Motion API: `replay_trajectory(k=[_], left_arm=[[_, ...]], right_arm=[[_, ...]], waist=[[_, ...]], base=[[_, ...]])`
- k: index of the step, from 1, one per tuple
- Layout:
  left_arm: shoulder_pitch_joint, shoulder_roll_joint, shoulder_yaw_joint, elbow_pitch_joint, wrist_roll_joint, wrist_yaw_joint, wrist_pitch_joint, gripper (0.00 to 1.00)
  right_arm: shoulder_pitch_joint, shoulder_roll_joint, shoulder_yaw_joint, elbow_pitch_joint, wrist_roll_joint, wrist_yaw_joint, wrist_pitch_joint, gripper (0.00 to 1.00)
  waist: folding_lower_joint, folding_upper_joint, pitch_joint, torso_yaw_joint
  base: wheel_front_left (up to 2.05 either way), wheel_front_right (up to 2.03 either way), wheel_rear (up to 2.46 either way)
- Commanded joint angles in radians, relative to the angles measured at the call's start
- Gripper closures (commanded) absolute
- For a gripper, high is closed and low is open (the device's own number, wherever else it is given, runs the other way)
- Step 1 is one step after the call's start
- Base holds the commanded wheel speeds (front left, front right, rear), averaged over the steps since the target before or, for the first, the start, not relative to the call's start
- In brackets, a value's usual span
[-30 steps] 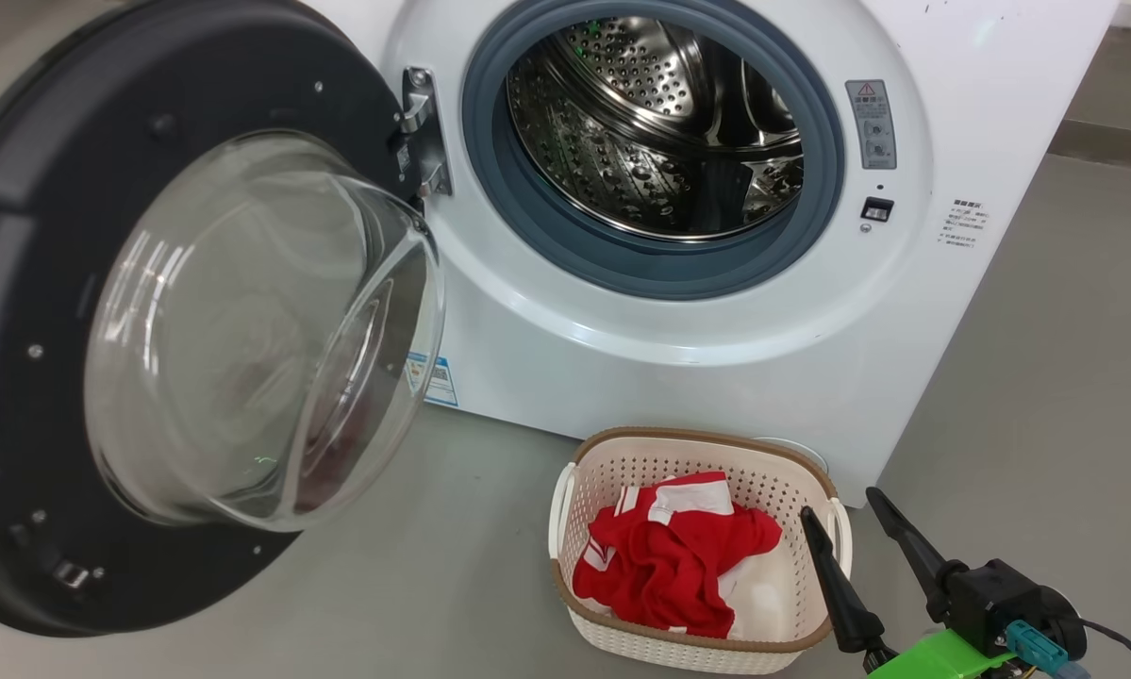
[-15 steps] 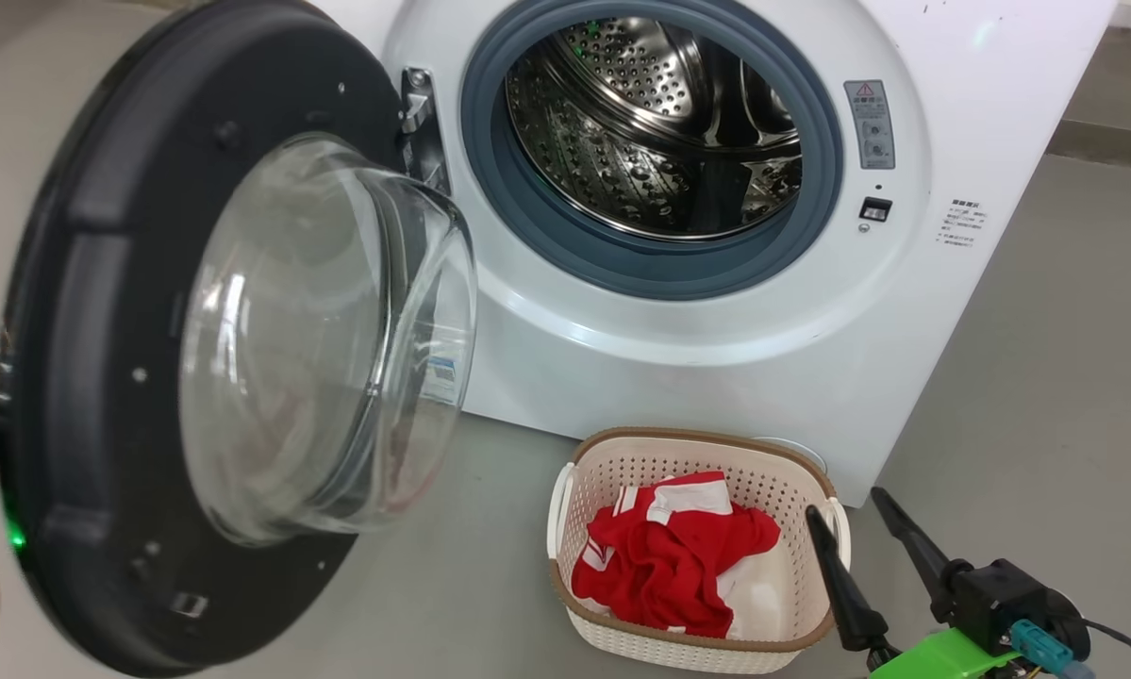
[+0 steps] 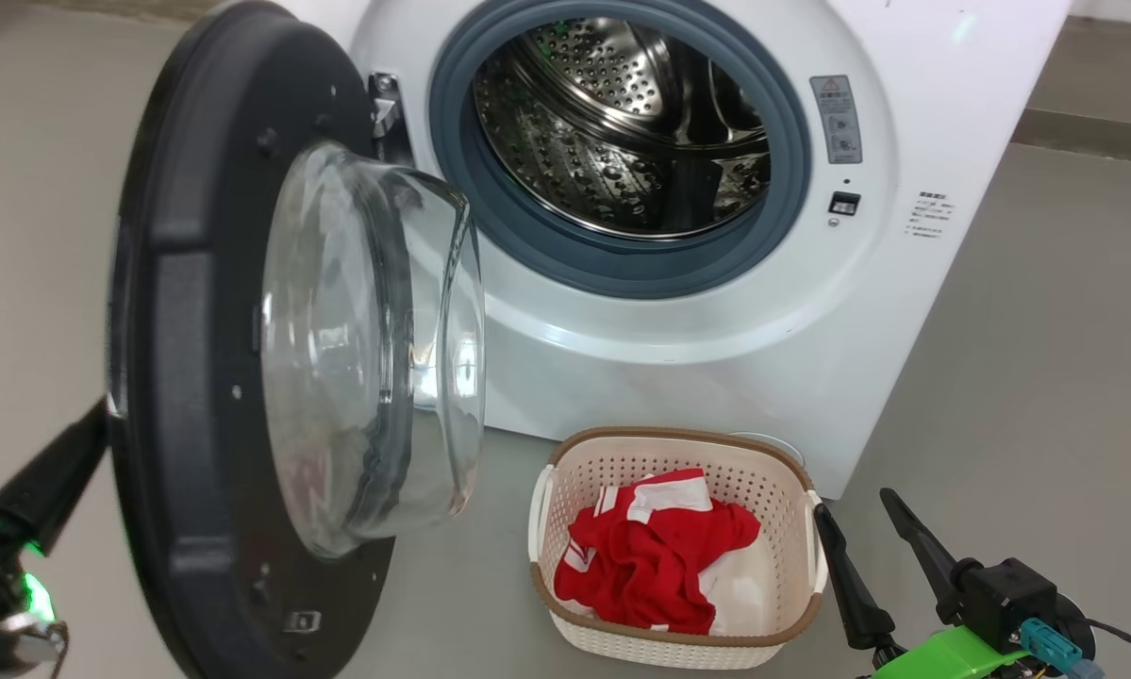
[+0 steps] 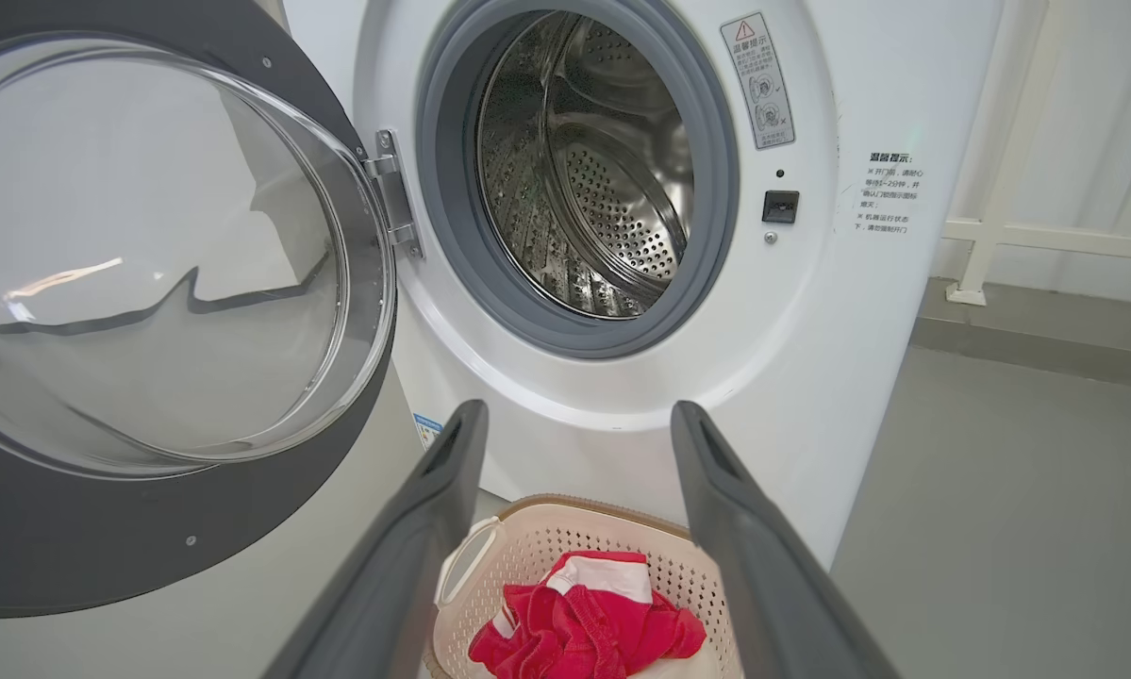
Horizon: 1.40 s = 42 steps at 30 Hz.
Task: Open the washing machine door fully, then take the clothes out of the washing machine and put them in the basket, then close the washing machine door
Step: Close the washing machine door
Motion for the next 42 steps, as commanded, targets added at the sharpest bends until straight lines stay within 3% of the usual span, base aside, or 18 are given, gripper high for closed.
replay_trajectory(k=[1,10,23,31,33,35,36,37,38,40,42], left_arm=[[0.007,0.016,-0.008,-0.05,-0.023,0.009,0.01,1.0],[0.091,0.015,-0.075,-0.136,-0.107,0.055,-0.043,1.0],[0.142,0.015,-0.119,-0.158,-0.169,0.052,-0.091,1.0],[0.154,0.015,-0.12,-0.161,-0.197,0.028,-0.12,1.0],[0.159,0.021,-0.118,-0.166,-0.181,0.0,-0.13,1.0],[0.167,0.039,-0.117,-0.175,-0.135,-0.064,-0.161,1.0],[0.17,0.042,-0.111,-0.174,-0.109,-0.094,-0.189,0.7],[0.173,0.049,-0.108,-0.173,-0.075,-0.13,-0.218,0.12],[0.179,0.06,-0.109,-0.172,-0.033,-0.171,-0.248,0.0],[0.198,0.089,-0.117,-0.166,0.076,-0.236,-0.316,0.0],[0.239,0.145,-0.154,-0.156,0.291,-0.274,-0.462,0.0]], right_arm=[[-0.035,-0.004,0.022,-0.021,0.004,0.006,-0.006,0.0],[-0.031,-0.004,0.018,-0.022,0.009,0.006,-0.006,0.0],[-0.029,-0.004,0.021,-0.02,-0.008,0.006,-0.006,0.0],[-0.029,-0.004,0.024,-0.019,-0.021,0.006,-0.006,0.0],[-0.029,-0.004,0.024,-0.019,-0.021,0.006,-0.006,0.0],[-0.03,-0.004,0.024,-0.019,-0.021,0.006,-0.006,0.0],[-0.031,-0.004,0.024,-0.019,-0.02,0.006,-0.006,0.0],[-0.031,-0.004,0.025,-0.019,-0.02,0.006,-0.006,0.0],[-0.031,-0.004,0.027,-0.019,-0.018,0.006,-0.006,0.0],[-0.031,-0.004,0.03,-0.019,-0.016,0.006,-0.006,0.0],[-0.032,-0.004,0.034,-0.018,-0.013,0.006,-0.006,0.0]], waist=[[0.0,0.0,-0.002,-0.014],[0.0,0.0,-0.01,-0.068],[0.0,0.0,-0.015,-0.119],[0.0,0.0,-0.01,-0.135],[0.0,0.0,-0.009,-0.138],[0.0,0.0,-0.007,-0.139],[0.0,0.0,-0.006,-0.14],[0.0,0.0,-0.006,-0.141],[0.0,0.0,-0.006,-0.142],[0.0,0.0,-0.007,-0.144],[0.0,0.0,-0.008,-0.146]], base=[[0.0,0.0,0.0],[0.0,0.0,0.0],[0.0,0.0,0.0],[0.0,0.0,0.0],[0.0,0.0,0.0],[0.0,0.0,0.0],[0.0,0.0,0.0],[0.0,0.0,0.0],[0.0,0.0,0.0],[0.0,0.0,0.0],[0.0,0.0,0.0]])
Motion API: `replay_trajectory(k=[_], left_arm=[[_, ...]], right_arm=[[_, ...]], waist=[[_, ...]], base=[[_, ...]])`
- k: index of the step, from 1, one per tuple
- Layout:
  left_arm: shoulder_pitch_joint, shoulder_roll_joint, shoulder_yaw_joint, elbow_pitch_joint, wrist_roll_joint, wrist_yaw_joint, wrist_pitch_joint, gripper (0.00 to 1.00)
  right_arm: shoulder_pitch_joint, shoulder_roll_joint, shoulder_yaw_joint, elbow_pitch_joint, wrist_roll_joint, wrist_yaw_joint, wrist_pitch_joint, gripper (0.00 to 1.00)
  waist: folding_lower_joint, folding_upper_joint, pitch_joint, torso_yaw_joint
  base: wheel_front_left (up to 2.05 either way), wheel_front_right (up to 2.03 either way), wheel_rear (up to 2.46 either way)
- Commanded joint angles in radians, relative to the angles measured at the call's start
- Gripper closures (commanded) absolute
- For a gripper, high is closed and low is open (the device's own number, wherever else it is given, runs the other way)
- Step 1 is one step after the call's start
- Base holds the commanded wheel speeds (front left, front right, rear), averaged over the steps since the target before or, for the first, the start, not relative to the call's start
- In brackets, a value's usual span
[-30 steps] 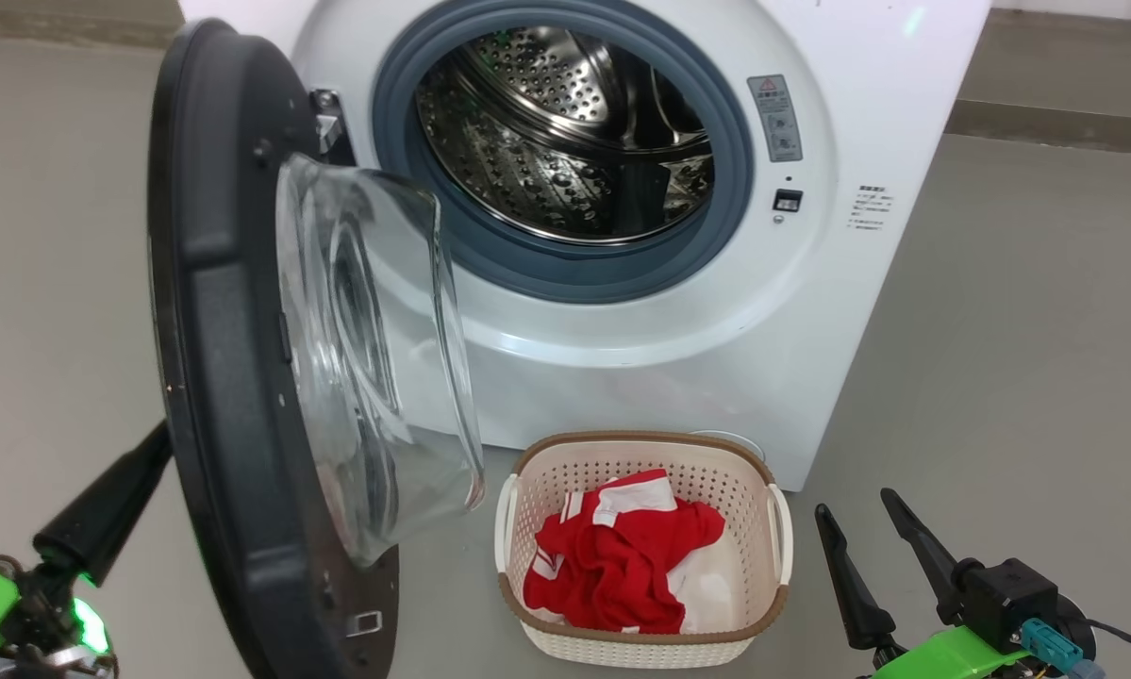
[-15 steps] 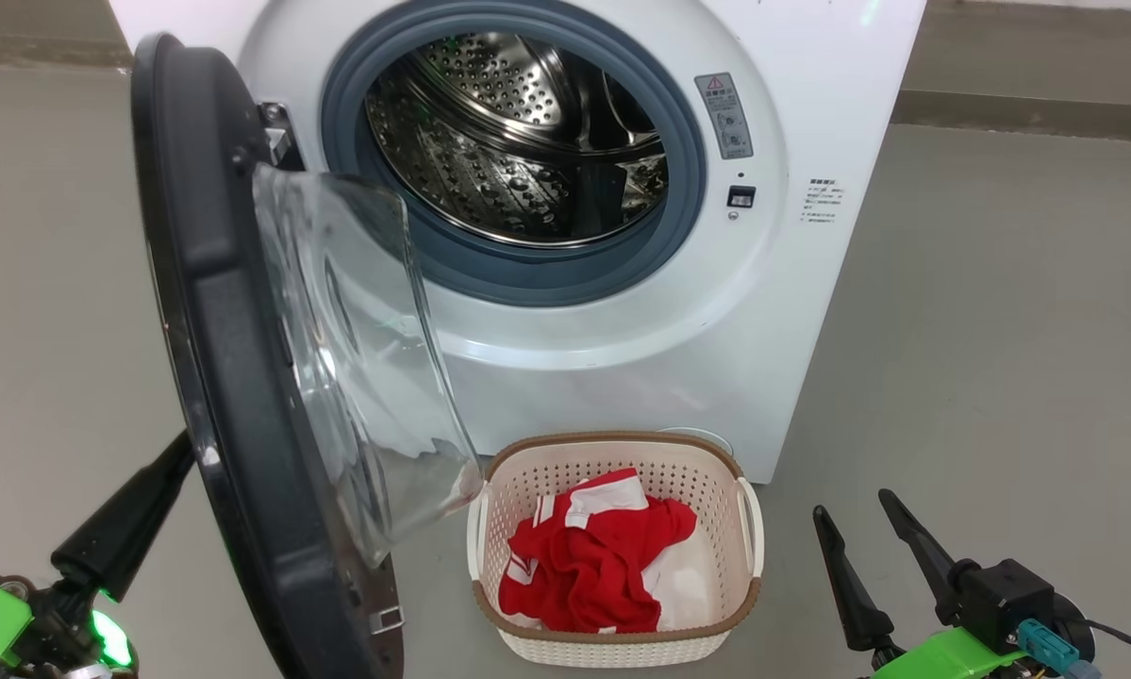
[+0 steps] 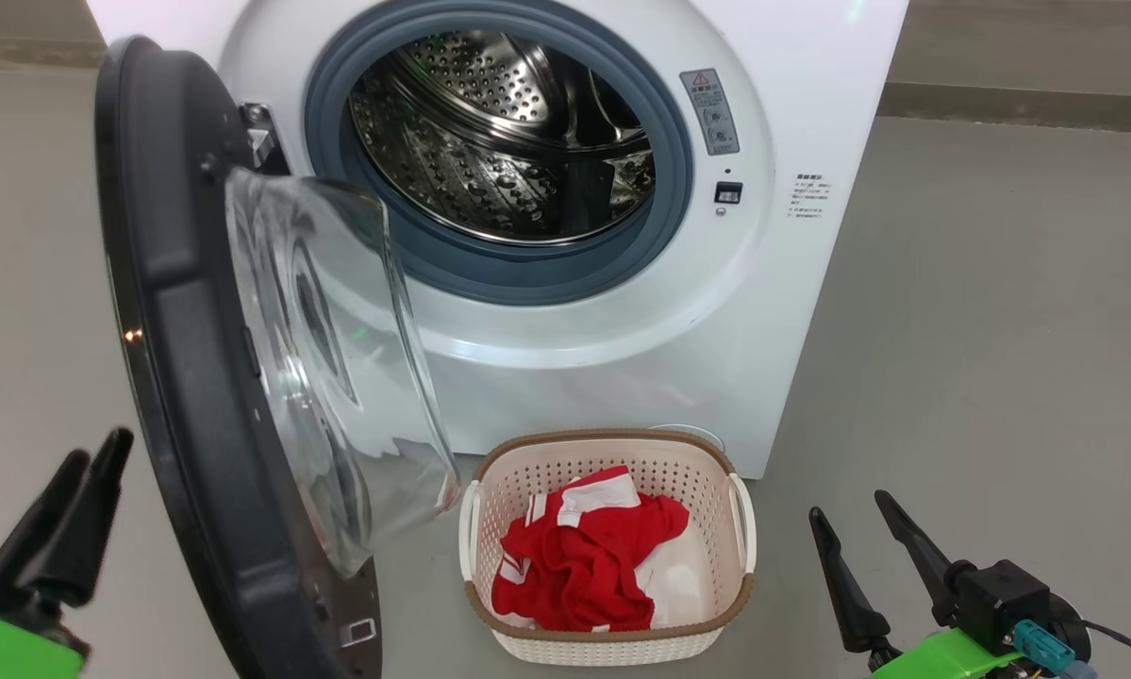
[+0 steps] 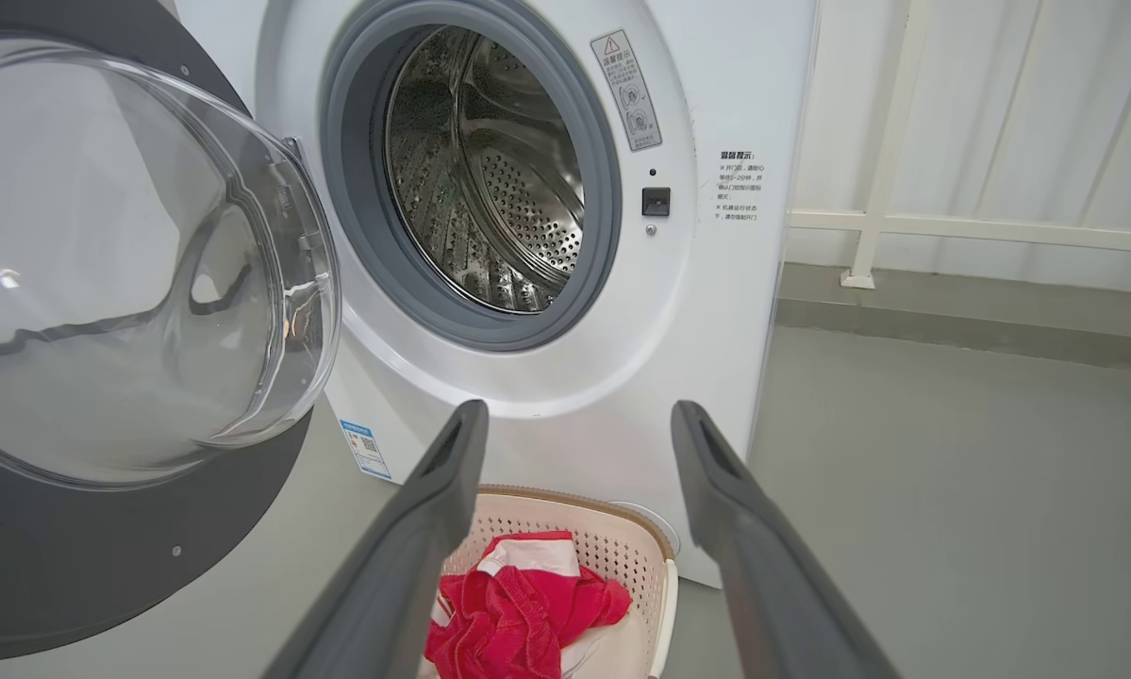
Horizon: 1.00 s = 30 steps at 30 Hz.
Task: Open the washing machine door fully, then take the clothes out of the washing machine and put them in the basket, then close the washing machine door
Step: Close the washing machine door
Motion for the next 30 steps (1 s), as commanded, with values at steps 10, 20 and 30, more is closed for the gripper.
replay_trajectory(k=[10,20,30], left_arm=[[0.131,0.228,-0.242,0.092,0.45,-0.018,-0.61,0.0],[0.141,0.219,-0.282,0.271,0.561,-0.019,-0.786,0.0],[0.144,0.148,-0.272,0.297,0.619,-0.019,-0.793,0.0]], right_arm=[[-0.029,-0.005,0.034,-0.019,0.005,0.006,-0.006,0.0],[-0.023,-0.005,0.038,-0.021,0.007,0.006,-0.006,0.0],[-0.026,-0.005,0.035,-0.023,0.006,0.006,-0.006,0.0]], waist=[[0.0,0.0,-0.015,0.0],[0.0,0.0,-0.021,0.004],[0.0,0.0,-0.013,0.004]], base=[[0.0,0.0,0.0],[0.0,0.0,0.0],[0.0,0.0,0.0]])
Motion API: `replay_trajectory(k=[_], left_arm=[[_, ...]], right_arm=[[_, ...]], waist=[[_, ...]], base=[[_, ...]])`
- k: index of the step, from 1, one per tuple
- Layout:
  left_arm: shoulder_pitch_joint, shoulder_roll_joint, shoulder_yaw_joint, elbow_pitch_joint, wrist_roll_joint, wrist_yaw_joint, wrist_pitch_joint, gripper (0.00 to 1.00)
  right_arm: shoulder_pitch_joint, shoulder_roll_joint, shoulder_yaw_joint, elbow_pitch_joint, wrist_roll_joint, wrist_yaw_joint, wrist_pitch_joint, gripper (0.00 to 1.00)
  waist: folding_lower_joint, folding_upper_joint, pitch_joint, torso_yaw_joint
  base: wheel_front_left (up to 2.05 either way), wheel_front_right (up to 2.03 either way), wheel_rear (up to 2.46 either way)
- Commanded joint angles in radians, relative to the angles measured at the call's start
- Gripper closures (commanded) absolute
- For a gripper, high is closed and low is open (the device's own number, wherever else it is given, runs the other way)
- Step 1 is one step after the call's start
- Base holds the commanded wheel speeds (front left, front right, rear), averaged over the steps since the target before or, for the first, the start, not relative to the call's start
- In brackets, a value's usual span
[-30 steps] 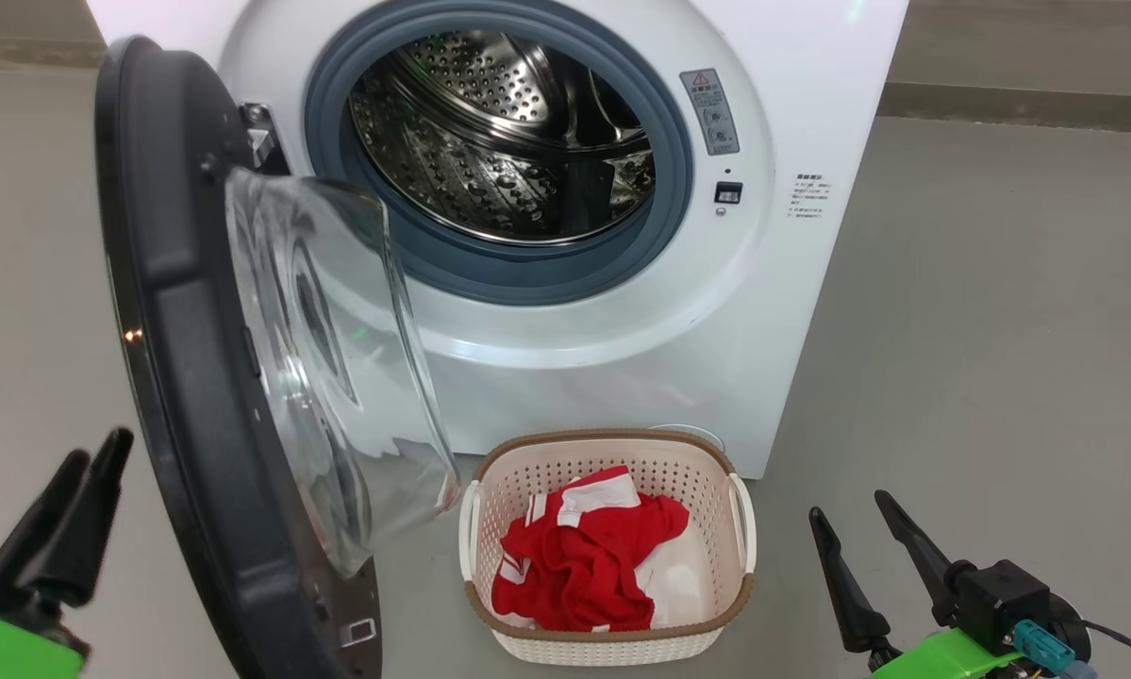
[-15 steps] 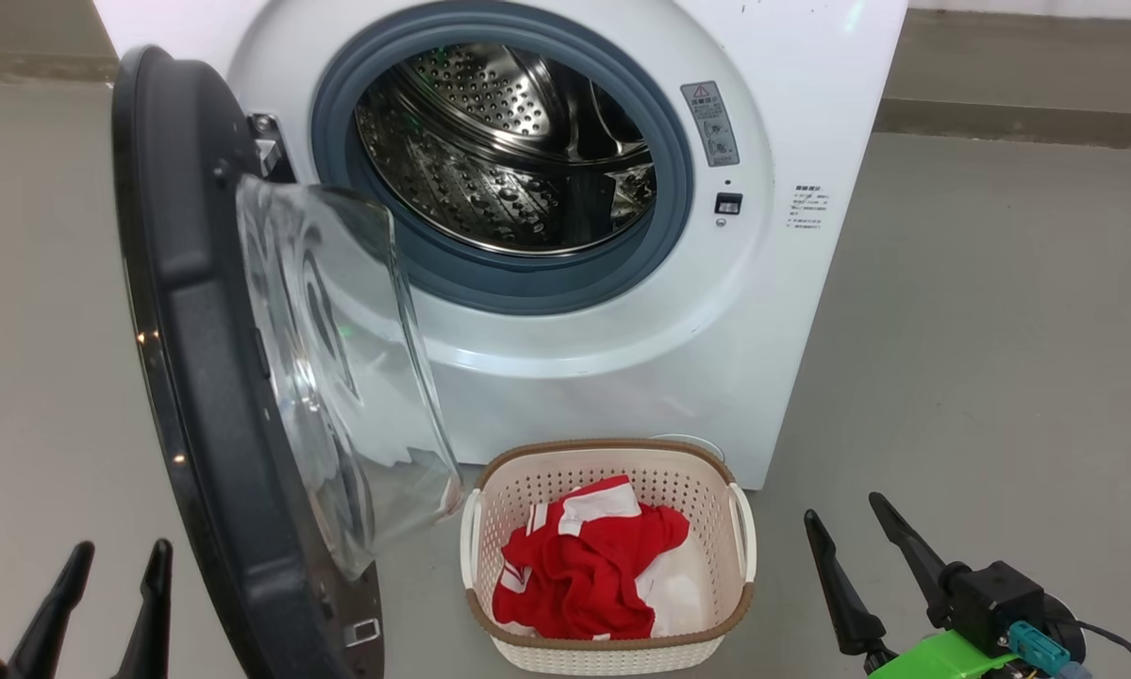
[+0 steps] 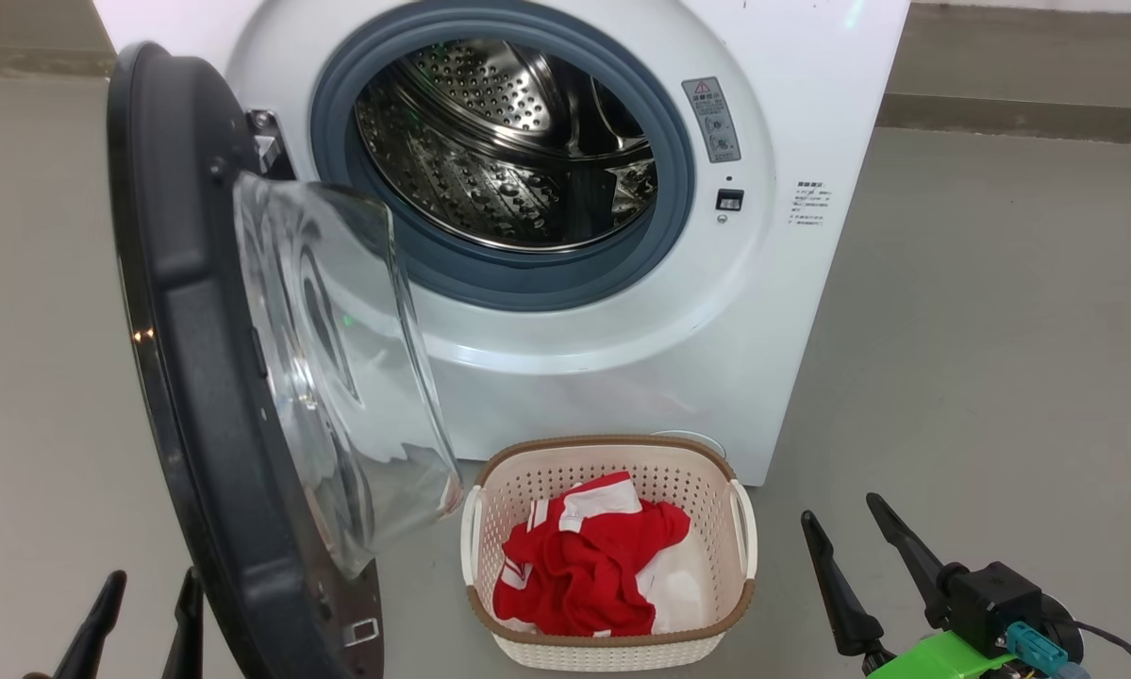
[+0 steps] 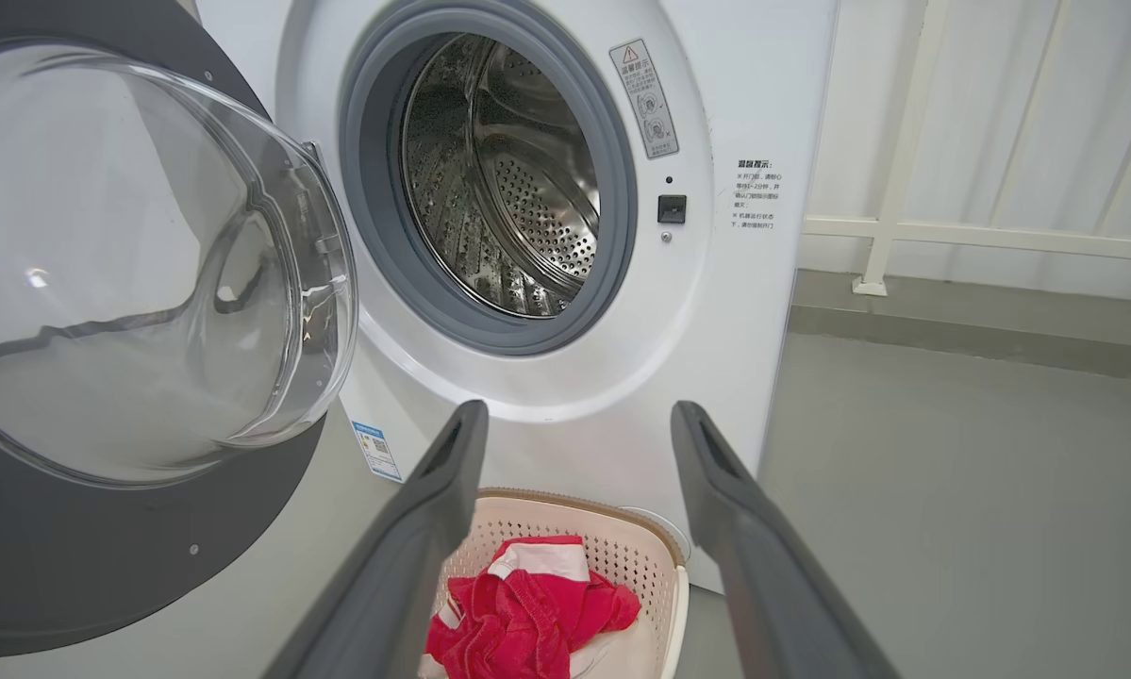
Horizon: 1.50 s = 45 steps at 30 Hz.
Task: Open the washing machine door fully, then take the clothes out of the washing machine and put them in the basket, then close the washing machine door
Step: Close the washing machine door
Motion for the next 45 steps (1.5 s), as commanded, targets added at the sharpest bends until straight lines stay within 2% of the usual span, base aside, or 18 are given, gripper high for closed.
replay_trajectory(k=[1,26,45], left_arm=[[-0.028,0.017,0.043,-0.022,0.015,-0.006,-0.012,0.0],[-0.01,-0.105,0.109,-0.026,0.077,-0.006,-0.012,0.0],[-0.024,-0.108,0.098,0.008,0.104,-0.006,-0.012,0.0]], right_arm=[[-0.026,-0.005,0.018,-0.025,0.003,0.006,-0.006,0.0],[-0.034,-0.004,0.022,-0.024,0.014,0.006,-0.006,0.0],[-0.042,-0.004,0.029,-0.022,0.028,0.006,-0.006,0.0]], waist=[[0.0,0.0,0.002,0.0],[0.0,0.0,0.008,-0.001],[0.0,0.0,0.011,-0.001]], base=[[0.0,0.0,0.0],[0.0,0.0,0.0],[0.0,0.0,0.0]])
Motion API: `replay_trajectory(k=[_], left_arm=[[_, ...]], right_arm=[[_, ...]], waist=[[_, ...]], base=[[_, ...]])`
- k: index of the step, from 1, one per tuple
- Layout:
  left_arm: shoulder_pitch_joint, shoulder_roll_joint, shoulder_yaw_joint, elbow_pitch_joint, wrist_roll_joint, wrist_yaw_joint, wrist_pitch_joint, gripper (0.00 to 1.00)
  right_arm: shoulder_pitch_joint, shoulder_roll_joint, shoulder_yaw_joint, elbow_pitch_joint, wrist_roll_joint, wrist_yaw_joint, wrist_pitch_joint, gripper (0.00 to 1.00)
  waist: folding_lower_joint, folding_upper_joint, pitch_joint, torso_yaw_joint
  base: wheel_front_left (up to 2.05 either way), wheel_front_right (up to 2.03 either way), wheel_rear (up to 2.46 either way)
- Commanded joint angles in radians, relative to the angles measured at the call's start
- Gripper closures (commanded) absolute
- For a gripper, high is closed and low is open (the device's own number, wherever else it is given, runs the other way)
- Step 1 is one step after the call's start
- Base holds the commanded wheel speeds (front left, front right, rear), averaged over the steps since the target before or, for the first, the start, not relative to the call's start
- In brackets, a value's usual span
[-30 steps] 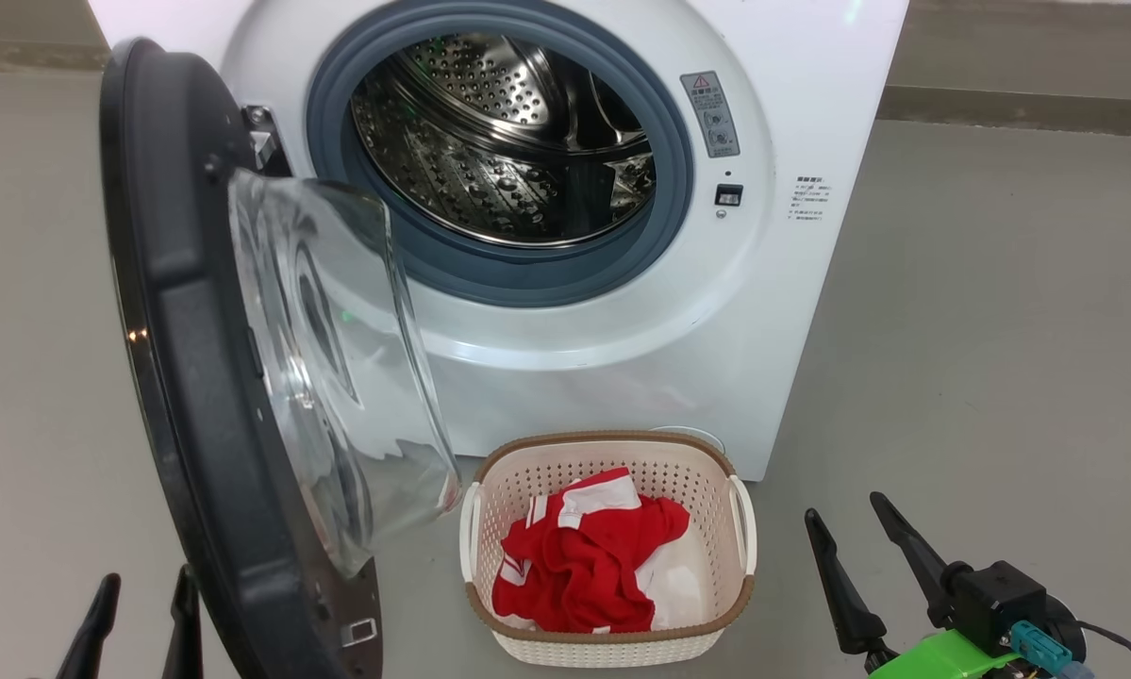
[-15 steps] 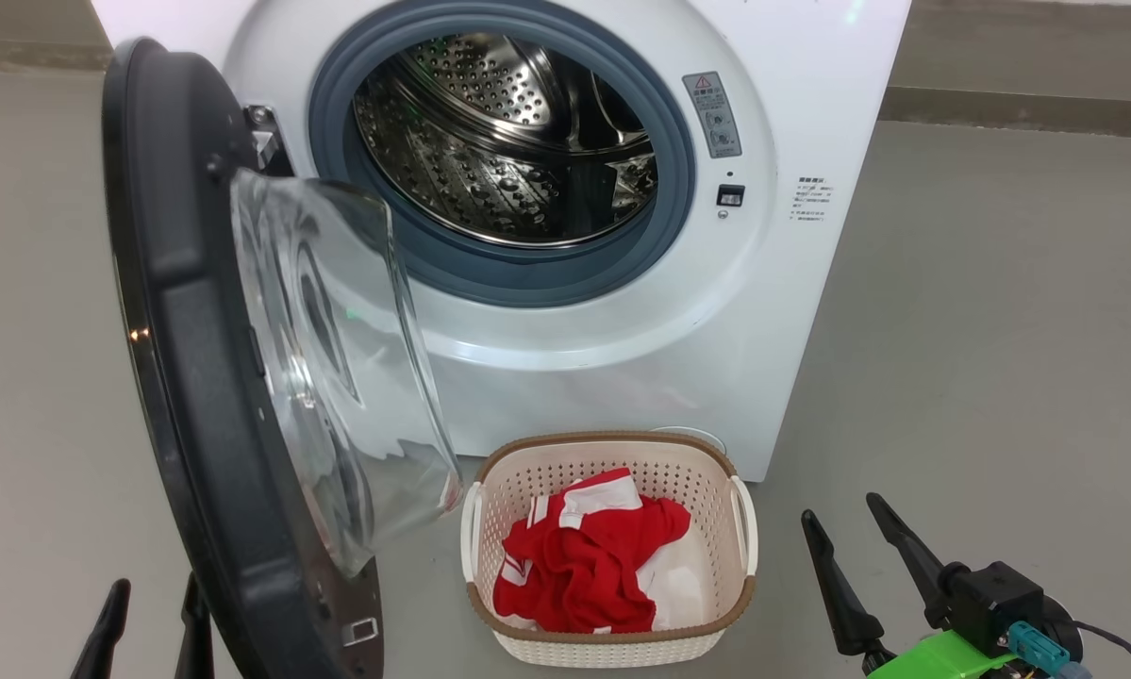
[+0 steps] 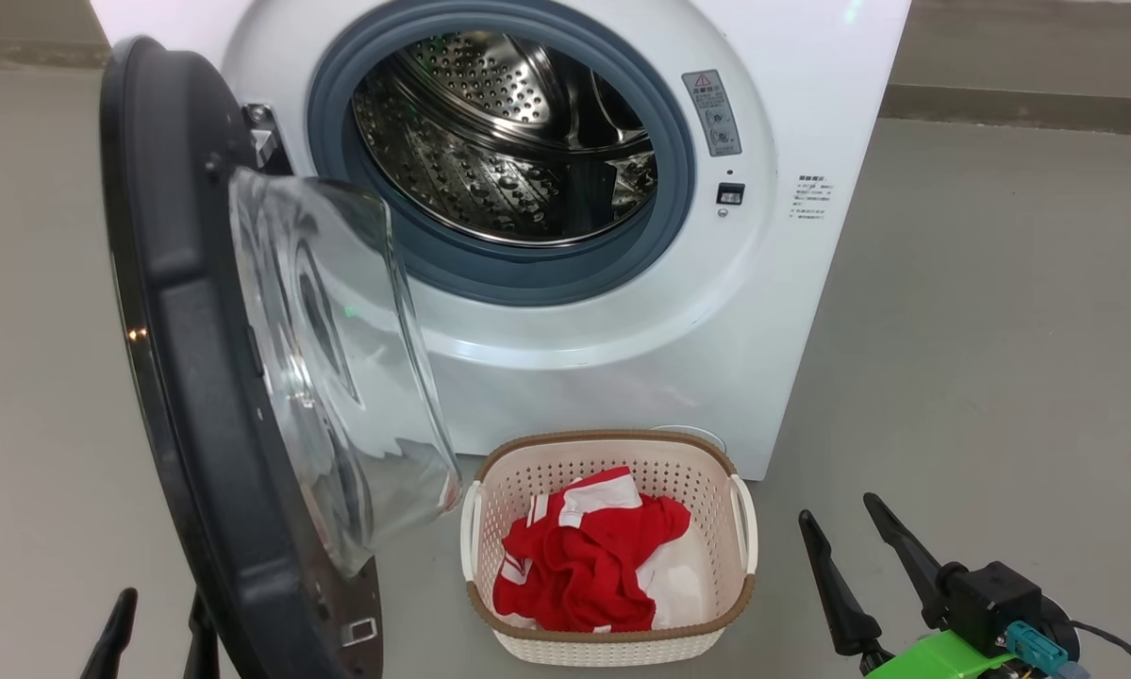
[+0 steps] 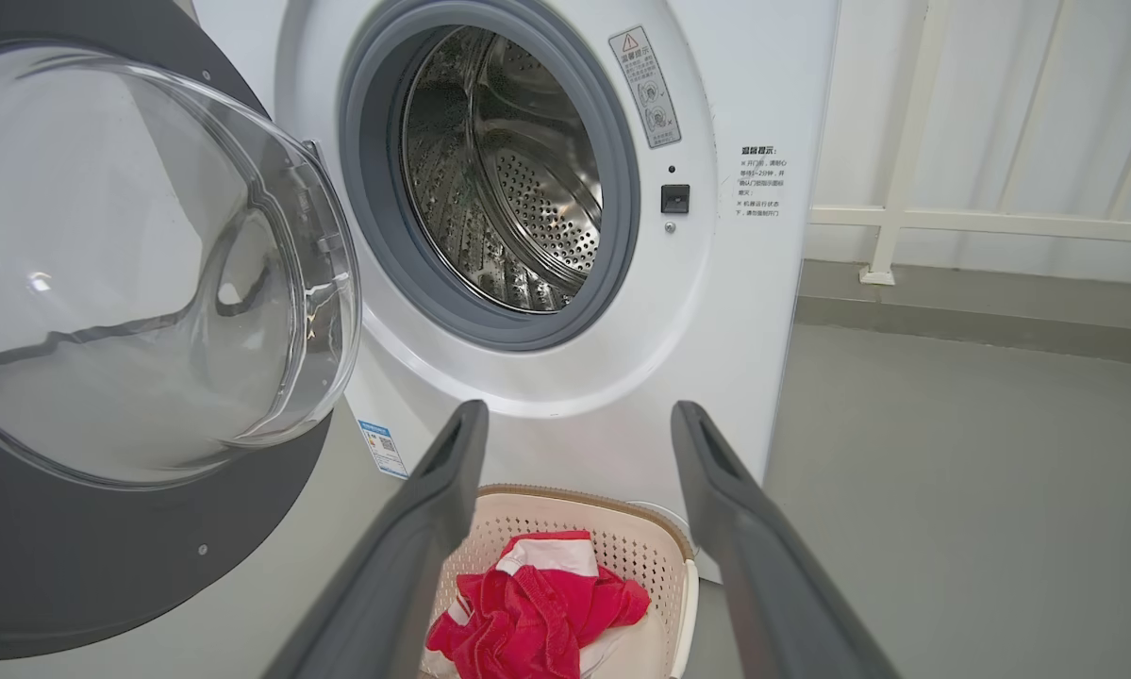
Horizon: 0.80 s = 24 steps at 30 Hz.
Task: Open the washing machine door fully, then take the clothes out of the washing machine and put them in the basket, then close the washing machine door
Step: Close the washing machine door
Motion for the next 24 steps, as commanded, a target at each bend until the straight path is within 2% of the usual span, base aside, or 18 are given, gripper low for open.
replay_trajectory(k=[1,5,6,7,11,14,17,21,24], left_arm=[[-0.028,0.015,0.032,-0.017,0.01,-0.006,-0.012,0.0],[-0.029,0.018,0.03,-0.003,0.025,-0.006,-0.012,0.0],[-0.03,0.02,0.03,0.0,0.027,-0.006,-0.012,0.91],[-0.034,0.018,0.034,0.002,0.025,-0.006,-0.012,1.0],[-0.058,0.009,0.046,-0.004,-0.004,-0.006,-0.012,1.0],[-0.079,0.023,0.045,0.007,-0.041,-0.006,-0.007,1.0],[-0.135,0.029,0.078,-0.03,-0.177,-0.006,0.076,1.0],[-0.188,0.008,0.144,-0.111,-0.385,0.001,0.228,1.0],[-0.23,-0.026,0.201,-0.171,-0.588,0.055,0.373,1.0]], right_arm=[[-0.041,-0.004,0.022,-0.022,0.012,0.006,-0.006,0.0],[-0.042,-0.004,0.022,-0.022,0.011,0.006,-0.006,0.0],[-0.041,-0.004,0.022,-0.022,0.01,0.006,-0.006,0.0],[-0.04,-0.004,0.022,-0.023,0.01,0.006,-0.006,0.0],[-0.034,-0.004,0.019,-0.025,0.007,0.006,-0.006,0.0],[-0.031,-0.004,0.019,-0.023,0.009,0.006,-0.006,0.0],[-0.029,-0.004,0.019,-0.02,0.012,0.006,-0.006,0.0],[-0.028,-0.004,0.016,-0.02,0.015,0.006,-0.006,0.0],[-0.024,-0.004,0.014,-0.021,0.018,0.006,-0.006,0.0]], waist=[[0.0,0.0,0.0,0.0],[0.0,0.0,0.001,-0.002],[0.0,0.0,0.001,-0.002],[0.0,0.0,0.0,-0.001],[0.0,0.0,-0.004,0.003],[0.0,0.0,-0.008,0.006],[0.0,0.0,-0.014,0.01],[0.0,0.0,-0.016,0.011],[0.0,0.0,-0.017,0.011]], base=[[0.0,0.0,0.0],[0.0,0.0,0.0],[0.0,0.0,0.0],[0.0,0.0,0.0],[0.0,0.0,0.0],[0.0,0.0,0.0],[0.0,0.0,0.0],[0.0,0.0,0.0],[0.0,0.0,0.0]])
